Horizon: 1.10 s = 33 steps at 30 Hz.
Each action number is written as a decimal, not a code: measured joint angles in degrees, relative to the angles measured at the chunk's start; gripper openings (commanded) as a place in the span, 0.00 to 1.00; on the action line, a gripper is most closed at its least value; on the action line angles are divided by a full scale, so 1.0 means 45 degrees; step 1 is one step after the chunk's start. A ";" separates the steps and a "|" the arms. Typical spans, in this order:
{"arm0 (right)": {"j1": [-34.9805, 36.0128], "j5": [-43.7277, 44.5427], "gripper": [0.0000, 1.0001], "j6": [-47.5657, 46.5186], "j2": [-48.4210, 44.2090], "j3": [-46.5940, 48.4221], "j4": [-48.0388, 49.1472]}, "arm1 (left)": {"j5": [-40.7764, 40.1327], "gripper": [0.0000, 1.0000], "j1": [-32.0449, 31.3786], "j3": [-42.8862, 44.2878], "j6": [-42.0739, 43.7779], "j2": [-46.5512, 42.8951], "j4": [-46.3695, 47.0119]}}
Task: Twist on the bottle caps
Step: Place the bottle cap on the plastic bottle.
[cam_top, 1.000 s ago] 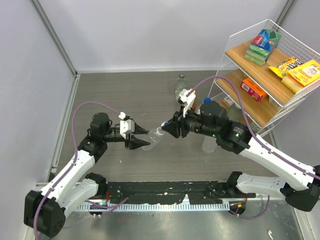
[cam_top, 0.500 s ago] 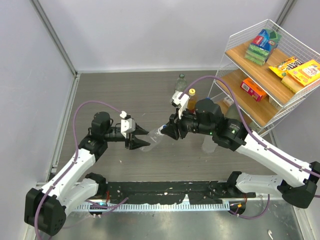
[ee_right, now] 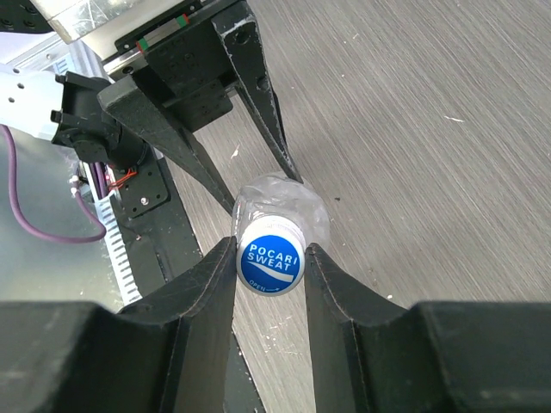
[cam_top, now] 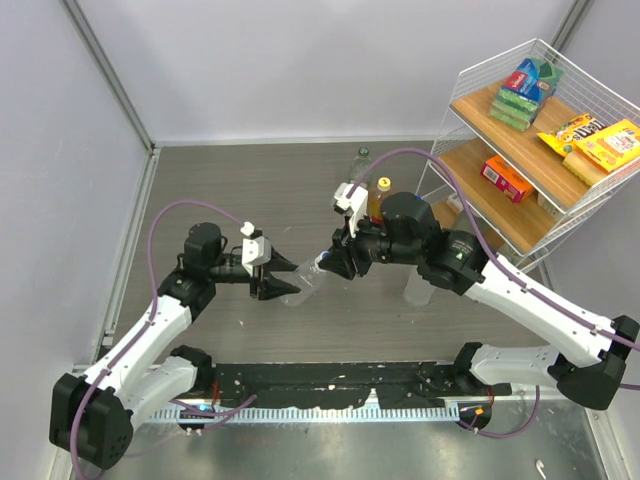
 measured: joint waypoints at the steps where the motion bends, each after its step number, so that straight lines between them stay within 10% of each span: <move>1: 0.0000 -0.0039 0.23 -0.0053 0.0029 0.0049 -0.0029 | 0.0010 0.00 0.0000 0.0000 0.0000 0.0000 0.0000; 22: -0.0049 0.2404 0.25 0.2093 0.0831 0.1438 -0.0675 | -0.1224 0.00 0.0000 0.0189 -0.1948 0.0311 0.1889; 33: -0.0053 0.3900 0.55 0.4211 0.1433 0.2278 -0.1817 | -0.1613 0.00 -0.0107 0.0204 -0.2531 0.0724 0.3449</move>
